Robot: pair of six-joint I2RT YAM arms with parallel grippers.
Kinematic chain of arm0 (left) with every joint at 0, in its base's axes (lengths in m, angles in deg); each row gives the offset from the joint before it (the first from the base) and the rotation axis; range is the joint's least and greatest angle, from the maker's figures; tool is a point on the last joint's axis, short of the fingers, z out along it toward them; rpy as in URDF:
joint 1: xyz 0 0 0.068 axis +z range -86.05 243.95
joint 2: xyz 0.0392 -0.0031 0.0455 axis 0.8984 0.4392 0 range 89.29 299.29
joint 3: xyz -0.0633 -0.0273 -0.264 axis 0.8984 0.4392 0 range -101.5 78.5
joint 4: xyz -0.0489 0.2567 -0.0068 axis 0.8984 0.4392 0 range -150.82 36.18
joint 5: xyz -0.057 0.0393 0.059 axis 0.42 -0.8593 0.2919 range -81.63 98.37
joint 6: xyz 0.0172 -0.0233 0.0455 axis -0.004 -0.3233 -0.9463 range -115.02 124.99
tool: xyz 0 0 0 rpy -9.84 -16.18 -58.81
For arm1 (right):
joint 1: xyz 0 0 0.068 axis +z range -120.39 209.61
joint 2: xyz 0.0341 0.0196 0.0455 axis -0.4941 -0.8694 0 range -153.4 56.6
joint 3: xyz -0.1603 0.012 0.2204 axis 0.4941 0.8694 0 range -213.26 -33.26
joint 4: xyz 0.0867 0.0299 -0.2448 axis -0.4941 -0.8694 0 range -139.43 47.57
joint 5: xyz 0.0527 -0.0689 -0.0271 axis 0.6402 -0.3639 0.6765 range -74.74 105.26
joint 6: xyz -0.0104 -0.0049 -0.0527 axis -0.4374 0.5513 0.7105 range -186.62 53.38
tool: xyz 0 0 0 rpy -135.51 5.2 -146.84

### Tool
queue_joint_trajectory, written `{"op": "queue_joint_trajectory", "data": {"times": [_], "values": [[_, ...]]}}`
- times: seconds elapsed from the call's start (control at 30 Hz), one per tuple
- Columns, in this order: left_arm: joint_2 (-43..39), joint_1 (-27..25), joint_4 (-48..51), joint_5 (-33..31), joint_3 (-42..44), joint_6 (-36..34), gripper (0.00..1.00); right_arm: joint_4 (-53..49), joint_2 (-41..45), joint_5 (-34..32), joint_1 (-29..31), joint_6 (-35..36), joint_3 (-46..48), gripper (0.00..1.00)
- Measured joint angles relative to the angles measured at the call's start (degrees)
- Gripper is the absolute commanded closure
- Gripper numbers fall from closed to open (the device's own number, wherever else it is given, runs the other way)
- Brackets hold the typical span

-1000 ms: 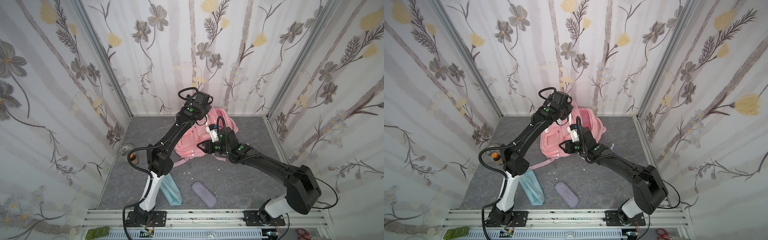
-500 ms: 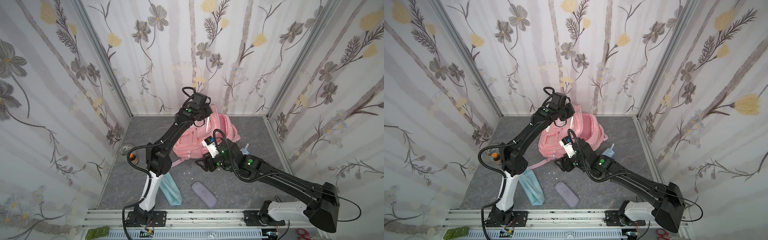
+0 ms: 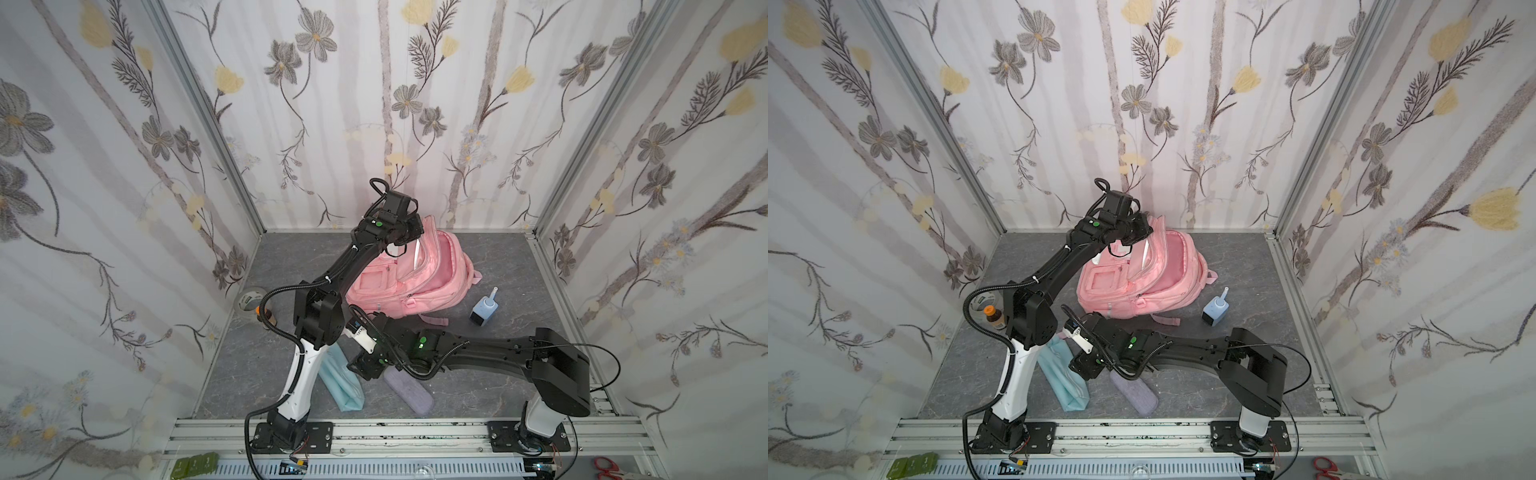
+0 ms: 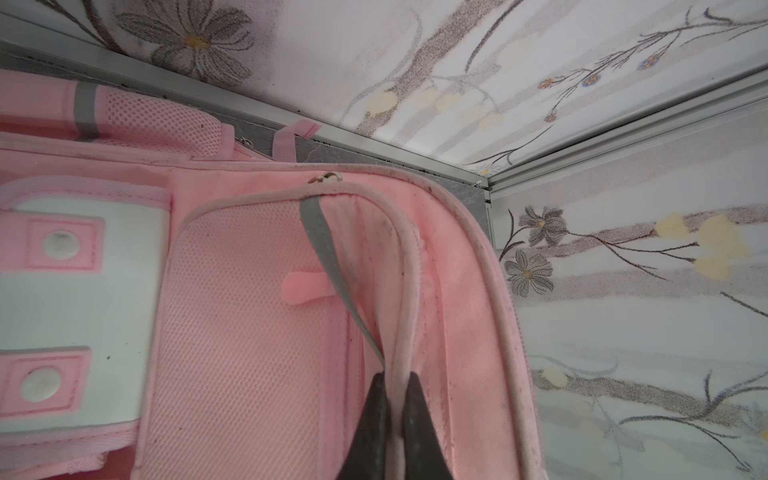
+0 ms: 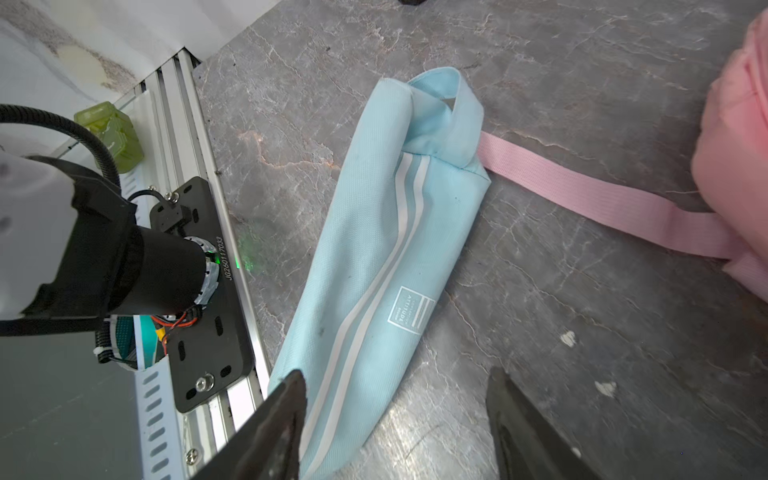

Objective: Pack the student bag

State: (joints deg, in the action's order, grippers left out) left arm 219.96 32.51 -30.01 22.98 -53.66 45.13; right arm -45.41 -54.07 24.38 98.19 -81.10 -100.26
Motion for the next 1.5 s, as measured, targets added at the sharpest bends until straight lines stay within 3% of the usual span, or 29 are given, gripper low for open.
{"op": "queue_joint_trajectory", "data": {"times": [0.3,0.6,0.7,0.9,1.13,1.23,1.5], "values": [[0.52,1.09,-0.72,0.59,0.07,-0.94,1.0,6.19,-5.7,6.19,1.29,0.66,-1.01,0.31],[0.55,1.4,-0.72,-1.53,2.01,-1.01,1.0,6.56,-9.64,6.82,2.47,1.14,-4.09,0.33],[0.52,1.42,-0.76,-1.79,2.34,-0.98,1.0,5.57,-11.93,5.03,2.45,1.42,-5.46,0.4],[0.31,1.44,-0.94,-1.77,2.54,-0.96,1.0,3.15,-12.59,3.72,2.03,1.7,-5.86,0.74],[-0.79,1.55,-0.17,-1.97,2.6,-2.14,1.0,1.2,-8.94,3.82,-0.07,1.73,-4.81,0.94],[-1.33,1.62,0.39,-1.99,2.6,-2.86,1.0,0.28,-7.61,4.55,-1.49,1.7,-4.11,1.0],[-2.29,1.68,0.94,-1.38,2.69,-4.68,1.0,-0.37,1.68,7.74,-6.1,1.66,-0.5,1.0]]}}
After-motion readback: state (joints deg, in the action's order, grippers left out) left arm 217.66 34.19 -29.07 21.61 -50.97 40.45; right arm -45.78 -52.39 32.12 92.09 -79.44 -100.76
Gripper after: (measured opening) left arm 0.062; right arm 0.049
